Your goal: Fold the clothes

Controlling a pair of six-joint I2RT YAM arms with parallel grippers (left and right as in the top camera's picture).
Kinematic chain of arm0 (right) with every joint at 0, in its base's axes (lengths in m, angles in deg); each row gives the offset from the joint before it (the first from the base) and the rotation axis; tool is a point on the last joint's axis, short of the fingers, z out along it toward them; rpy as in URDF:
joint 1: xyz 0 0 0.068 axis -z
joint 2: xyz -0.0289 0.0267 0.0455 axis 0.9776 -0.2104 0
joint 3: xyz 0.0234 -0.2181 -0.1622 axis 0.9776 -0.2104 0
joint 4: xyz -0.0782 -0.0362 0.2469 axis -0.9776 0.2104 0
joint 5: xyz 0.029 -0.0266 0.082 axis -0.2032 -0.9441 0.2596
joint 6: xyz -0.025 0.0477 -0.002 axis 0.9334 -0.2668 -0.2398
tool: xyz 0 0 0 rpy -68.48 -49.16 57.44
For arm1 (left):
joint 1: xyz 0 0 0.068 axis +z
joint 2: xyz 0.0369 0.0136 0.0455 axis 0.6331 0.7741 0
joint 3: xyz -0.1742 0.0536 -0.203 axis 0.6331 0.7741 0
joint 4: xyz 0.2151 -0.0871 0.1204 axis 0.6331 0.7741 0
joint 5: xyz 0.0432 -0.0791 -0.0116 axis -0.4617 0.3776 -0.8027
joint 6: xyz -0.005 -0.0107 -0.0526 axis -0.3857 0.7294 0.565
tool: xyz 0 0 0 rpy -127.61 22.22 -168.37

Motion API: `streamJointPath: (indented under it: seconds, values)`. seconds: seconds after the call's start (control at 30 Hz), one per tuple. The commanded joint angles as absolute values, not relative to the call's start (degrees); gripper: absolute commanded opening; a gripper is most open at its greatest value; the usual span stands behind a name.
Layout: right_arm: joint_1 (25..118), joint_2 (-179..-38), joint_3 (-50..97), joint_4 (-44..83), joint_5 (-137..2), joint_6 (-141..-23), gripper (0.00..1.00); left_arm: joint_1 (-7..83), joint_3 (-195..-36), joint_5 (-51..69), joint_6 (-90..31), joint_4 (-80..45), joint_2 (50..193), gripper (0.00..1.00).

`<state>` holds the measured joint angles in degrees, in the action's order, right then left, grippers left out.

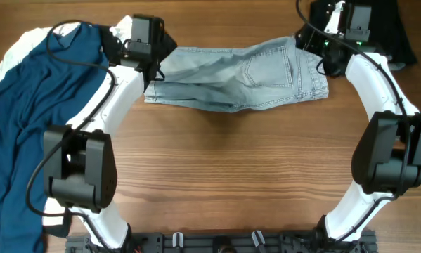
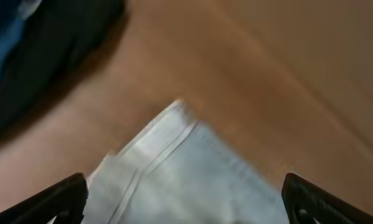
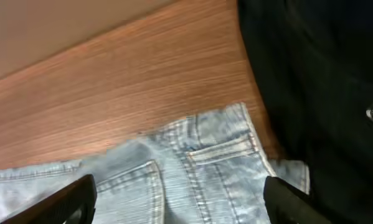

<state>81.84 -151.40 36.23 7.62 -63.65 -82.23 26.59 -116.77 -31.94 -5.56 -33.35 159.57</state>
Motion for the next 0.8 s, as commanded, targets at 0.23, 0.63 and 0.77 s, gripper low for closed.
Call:
streamJointPath:
  seconds: [0.23,0.63,0.77]
  values:
    - [80.69,-152.01,36.82,22.43,-57.71,-71.91,0.85,26.81,-122.17,-23.64,-25.53,-19.76,159.55,1.00]
    - [80.69,-152.04,36.82,22.91,-57.80,-72.70,0.86,27.18,-121.82,-25.34,-62.97,-9.35,164.20,0.83]
    - [80.71,-152.04,36.82,22.91,-57.80,-72.70,0.86,27.18,-121.82,-25.39,-75.08,-12.41,164.77,0.96]
